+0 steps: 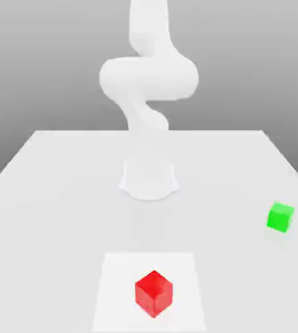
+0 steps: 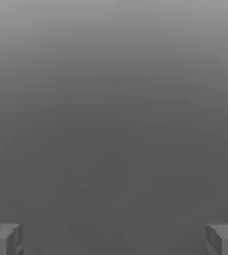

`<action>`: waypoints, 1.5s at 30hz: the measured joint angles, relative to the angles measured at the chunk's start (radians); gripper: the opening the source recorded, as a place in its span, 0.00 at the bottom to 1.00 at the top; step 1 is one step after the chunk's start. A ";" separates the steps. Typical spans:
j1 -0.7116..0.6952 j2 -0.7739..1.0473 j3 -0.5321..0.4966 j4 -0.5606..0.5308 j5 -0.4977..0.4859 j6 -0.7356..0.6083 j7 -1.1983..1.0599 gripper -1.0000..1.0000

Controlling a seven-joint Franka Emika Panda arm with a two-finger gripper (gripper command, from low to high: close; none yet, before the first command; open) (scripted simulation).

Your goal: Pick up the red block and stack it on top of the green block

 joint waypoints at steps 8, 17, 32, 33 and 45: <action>0.108 0.298 -0.095 -0.095 0.052 0.135 -0.272 0.50; 0.164 0.624 -0.134 -0.199 0.096 0.283 -0.561 0.50; 0.117 1.034 -0.073 -0.241 0.124 0.551 -0.761 0.00; 0.117 1.034 -0.073 -0.241 0.124 0.550 -0.760 0.00; 0.248 0.795 0.003 -0.307 0.044 0.375 -0.771 0.00</action>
